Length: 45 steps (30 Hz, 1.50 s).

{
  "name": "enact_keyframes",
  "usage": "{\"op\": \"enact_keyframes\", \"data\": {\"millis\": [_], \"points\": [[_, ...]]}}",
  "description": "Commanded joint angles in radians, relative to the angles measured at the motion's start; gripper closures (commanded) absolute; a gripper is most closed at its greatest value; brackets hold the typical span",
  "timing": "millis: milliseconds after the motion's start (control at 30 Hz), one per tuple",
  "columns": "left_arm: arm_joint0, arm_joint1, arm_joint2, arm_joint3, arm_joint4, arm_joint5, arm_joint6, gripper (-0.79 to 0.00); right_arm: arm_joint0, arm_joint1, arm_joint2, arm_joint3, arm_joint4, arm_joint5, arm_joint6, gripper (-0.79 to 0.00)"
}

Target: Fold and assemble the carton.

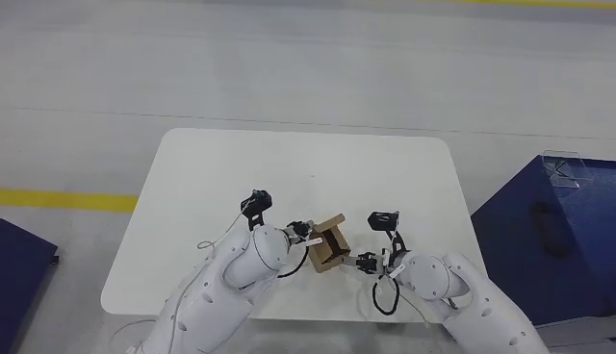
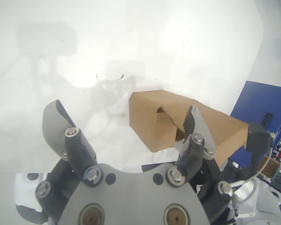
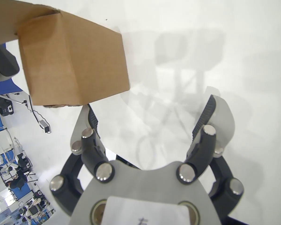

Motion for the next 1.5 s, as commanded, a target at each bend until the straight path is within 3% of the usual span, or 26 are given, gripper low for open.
{"op": "enact_keyframes", "data": {"millis": [0, 333, 1000, 1267, 1467], "points": [[0.01, 0.002, 0.005, -0.017, 0.009, 0.002, -0.003, -0.785, 0.007, -0.003, 0.002, 0.009, 0.002, 0.004, 0.001, -0.785], [0.009, -0.005, 0.059, -0.039, 0.027, 0.011, -0.029, -0.785, 0.022, -0.008, 0.042, 0.043, 0.023, -0.003, 0.0, -0.785], [-0.058, -0.039, 0.098, 0.089, 0.004, 0.023, -0.035, -0.785, 0.012, -0.009, 0.127, 0.054, 0.106, -0.047, 0.059, -0.785], [-0.042, -0.038, 0.093, 0.042, 0.015, 0.023, -0.033, -0.785, 0.027, -0.009, 0.167, 0.08, 0.165, -0.053, 0.099, -0.785], [-0.023, -0.035, 0.084, -0.004, 0.026, 0.023, -0.032, -0.785, 0.034, -0.016, 0.131, 0.085, 0.126, -0.032, 0.085, -0.785]]}}
